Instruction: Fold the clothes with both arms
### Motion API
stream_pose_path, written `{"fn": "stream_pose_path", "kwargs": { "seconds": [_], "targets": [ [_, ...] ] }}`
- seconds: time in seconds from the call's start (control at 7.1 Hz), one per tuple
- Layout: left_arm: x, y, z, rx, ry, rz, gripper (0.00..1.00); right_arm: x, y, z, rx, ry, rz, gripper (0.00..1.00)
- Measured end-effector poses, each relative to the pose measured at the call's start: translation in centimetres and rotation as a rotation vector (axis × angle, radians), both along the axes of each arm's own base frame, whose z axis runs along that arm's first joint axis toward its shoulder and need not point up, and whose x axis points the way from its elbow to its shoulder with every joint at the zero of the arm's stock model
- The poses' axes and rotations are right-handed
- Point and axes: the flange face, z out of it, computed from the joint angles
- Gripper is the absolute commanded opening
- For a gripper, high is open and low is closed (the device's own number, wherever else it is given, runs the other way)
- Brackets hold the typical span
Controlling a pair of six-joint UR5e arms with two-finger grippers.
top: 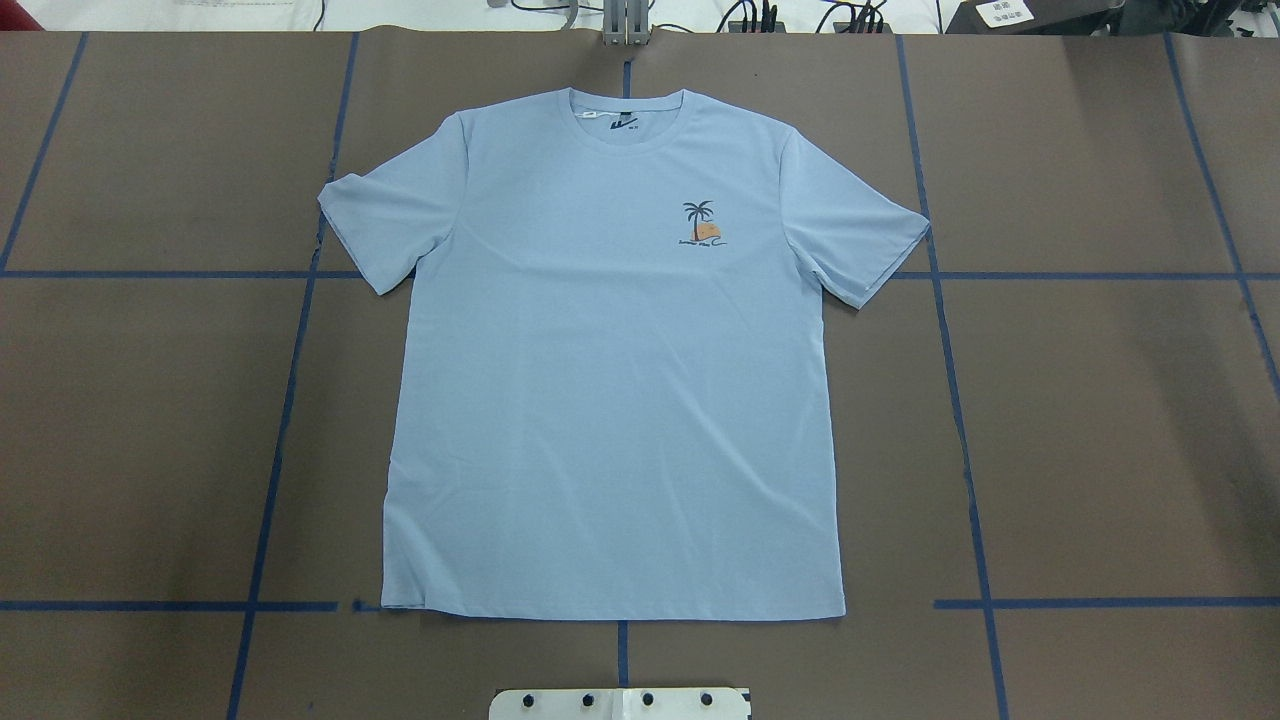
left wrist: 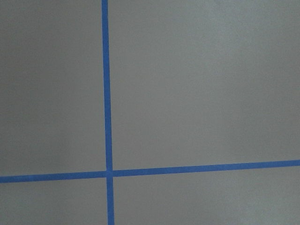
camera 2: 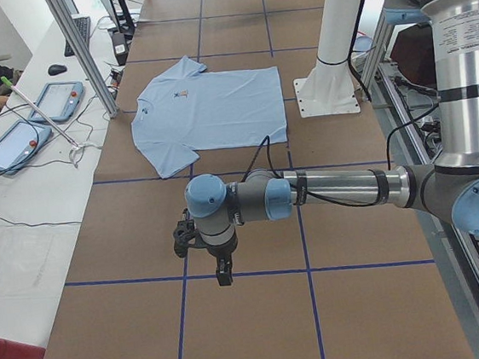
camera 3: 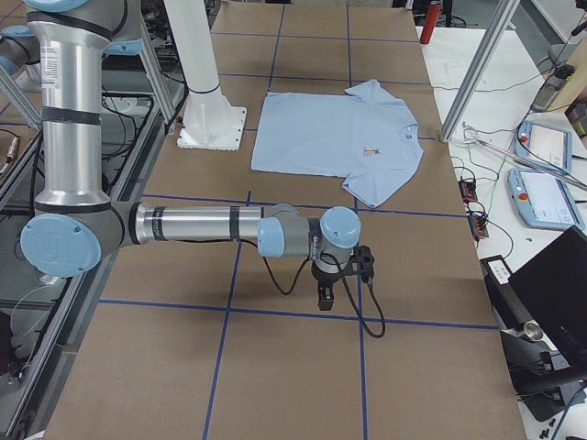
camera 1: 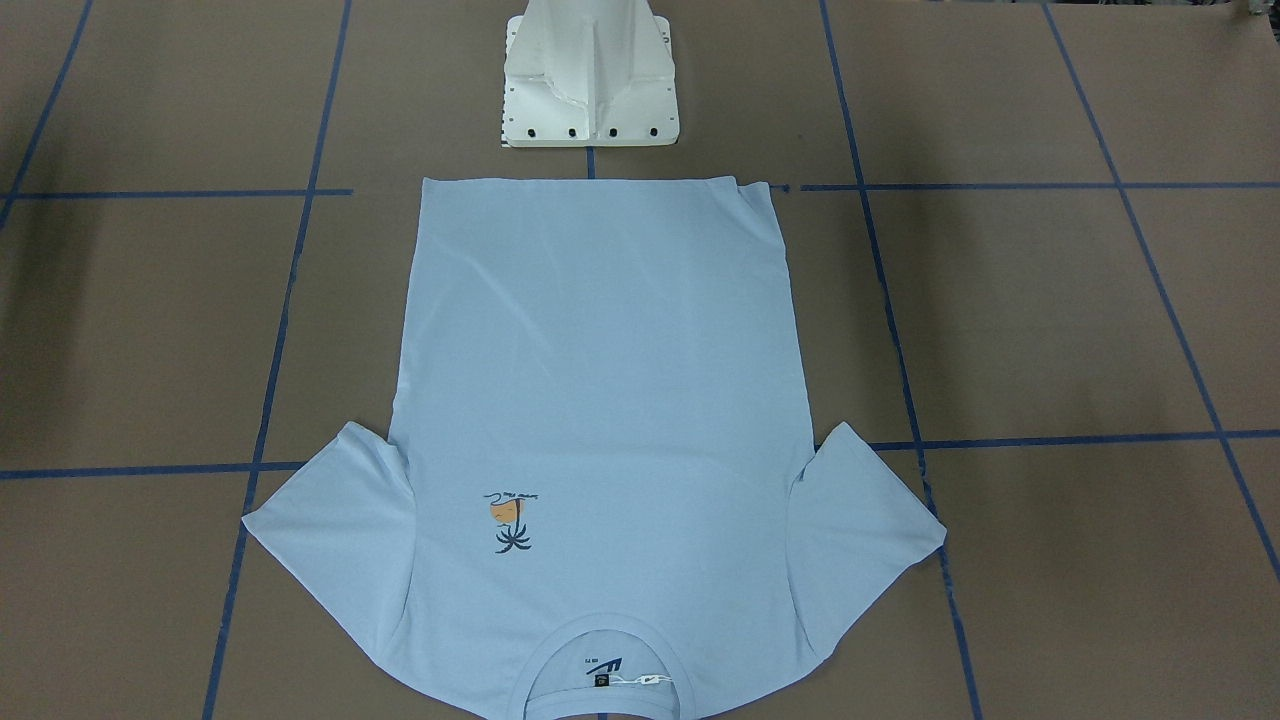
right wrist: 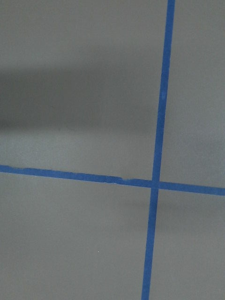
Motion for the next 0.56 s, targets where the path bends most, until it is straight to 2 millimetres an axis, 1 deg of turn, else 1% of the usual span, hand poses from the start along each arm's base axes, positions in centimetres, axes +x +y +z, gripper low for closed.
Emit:
{"fn": "stream_pose_path", "kwargs": {
  "seconds": [0.42, 0.56],
  "targets": [
    [0.10, 0.01, -0.14, 0.046, 0.000, 0.037, 1.00, -0.03, 0.05, -0.02, 0.002, -0.001, -0.001, 1.00],
    [0.12, -0.05, -0.65, 0.065, 0.002, 0.040, 1.00, -0.05, 0.03, -0.07, 0.004, 0.000, -0.001, 1.00]
  ]
}}
